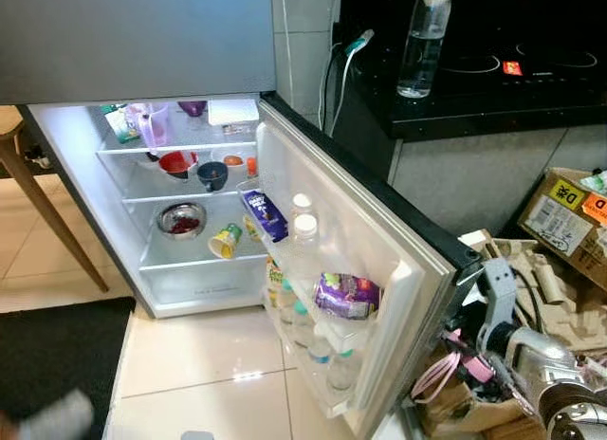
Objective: Restocking fridge
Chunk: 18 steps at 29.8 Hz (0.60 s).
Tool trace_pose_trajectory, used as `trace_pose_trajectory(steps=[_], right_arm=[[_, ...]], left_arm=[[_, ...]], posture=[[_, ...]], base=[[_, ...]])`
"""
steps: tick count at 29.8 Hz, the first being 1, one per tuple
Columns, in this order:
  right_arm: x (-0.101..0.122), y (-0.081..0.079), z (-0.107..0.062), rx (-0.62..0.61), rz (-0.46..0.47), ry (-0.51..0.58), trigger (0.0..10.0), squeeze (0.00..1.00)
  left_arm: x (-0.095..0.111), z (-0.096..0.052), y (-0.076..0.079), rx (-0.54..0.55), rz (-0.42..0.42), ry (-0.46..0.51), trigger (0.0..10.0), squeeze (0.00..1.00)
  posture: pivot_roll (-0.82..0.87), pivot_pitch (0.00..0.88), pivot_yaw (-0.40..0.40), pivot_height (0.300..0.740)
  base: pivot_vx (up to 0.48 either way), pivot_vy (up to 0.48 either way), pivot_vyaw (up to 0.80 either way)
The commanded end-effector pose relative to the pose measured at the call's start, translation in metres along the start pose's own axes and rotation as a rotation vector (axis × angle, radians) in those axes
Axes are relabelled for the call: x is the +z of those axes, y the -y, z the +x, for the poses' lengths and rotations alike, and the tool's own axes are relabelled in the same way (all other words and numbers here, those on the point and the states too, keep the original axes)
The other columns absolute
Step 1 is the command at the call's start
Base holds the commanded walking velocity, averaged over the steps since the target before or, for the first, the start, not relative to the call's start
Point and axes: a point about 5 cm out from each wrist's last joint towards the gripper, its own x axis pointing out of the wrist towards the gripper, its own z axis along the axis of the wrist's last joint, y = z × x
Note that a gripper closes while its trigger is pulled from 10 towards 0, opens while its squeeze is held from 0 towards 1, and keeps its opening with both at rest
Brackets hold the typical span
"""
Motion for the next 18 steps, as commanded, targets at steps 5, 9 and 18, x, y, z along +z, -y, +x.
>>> trace_pose_trajectory(steps=[5,9,18], right_arm=[[-0.0058,-0.0096,0.0059,0.035,-0.021,-0.018,10.0,0.0],[-0.0082,-0.0114,0.0068,0.044,-0.02,-0.035,10.0,0.0],[-0.0101,-0.0105,0.0059,0.03,-0.015,-0.047,10.0,0.0]], left_arm=[[-0.0033,-0.0001,0.0016,-0.006,0.011,-0.018,10.0,0.0],[-0.003,-0.0001,0.0016,-0.006,0.011,-0.017,10.0,0.0],[-0.0043,-0.0002,0.0019,-0.003,0.01,-0.023,10.0,0.0]], posture=[[-0.07,0.0,-0.024,0.74],[-0.06,0.0,-0.024,0.74],[-0.06,0.0,-0.024,0.74]], base=[[0.0,0.0,0.72],[0.0,0.0,0.79],[0.0,0.0,0.44]])
